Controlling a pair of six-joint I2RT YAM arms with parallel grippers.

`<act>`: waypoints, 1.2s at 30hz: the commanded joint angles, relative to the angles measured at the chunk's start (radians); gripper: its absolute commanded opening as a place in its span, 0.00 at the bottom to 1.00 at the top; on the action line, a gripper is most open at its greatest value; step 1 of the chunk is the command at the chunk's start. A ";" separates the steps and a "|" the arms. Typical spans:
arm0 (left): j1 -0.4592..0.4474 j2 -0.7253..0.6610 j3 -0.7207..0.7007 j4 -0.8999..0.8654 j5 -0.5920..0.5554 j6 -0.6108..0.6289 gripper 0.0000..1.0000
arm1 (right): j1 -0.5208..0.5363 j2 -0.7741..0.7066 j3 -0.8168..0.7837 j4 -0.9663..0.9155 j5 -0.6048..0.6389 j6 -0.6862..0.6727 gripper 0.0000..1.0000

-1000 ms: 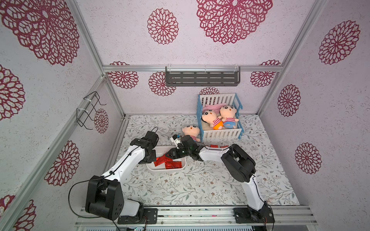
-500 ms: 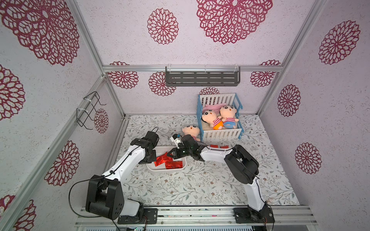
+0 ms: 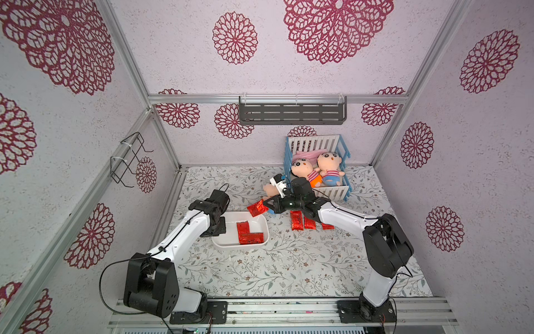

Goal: Take the tea bags out of the storage box
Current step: Place the tea bag at the center of the board.

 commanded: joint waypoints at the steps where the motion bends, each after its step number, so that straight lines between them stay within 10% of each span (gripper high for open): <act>1: -0.014 -0.001 0.014 -0.013 -0.018 -0.004 0.00 | -0.047 -0.143 -0.024 -0.117 -0.022 -0.236 0.00; 16: -0.023 0.010 0.014 -0.014 -0.020 -0.004 0.00 | -0.033 -0.267 -0.130 -0.631 0.119 -0.941 0.00; 29: -0.024 0.025 0.017 -0.017 -0.024 -0.005 0.00 | 0.013 -0.108 -0.225 -0.540 0.515 -1.040 0.00; 36: -0.025 0.019 0.017 -0.016 -0.024 -0.004 0.00 | 0.026 -0.121 -0.239 -0.463 0.442 -1.102 0.00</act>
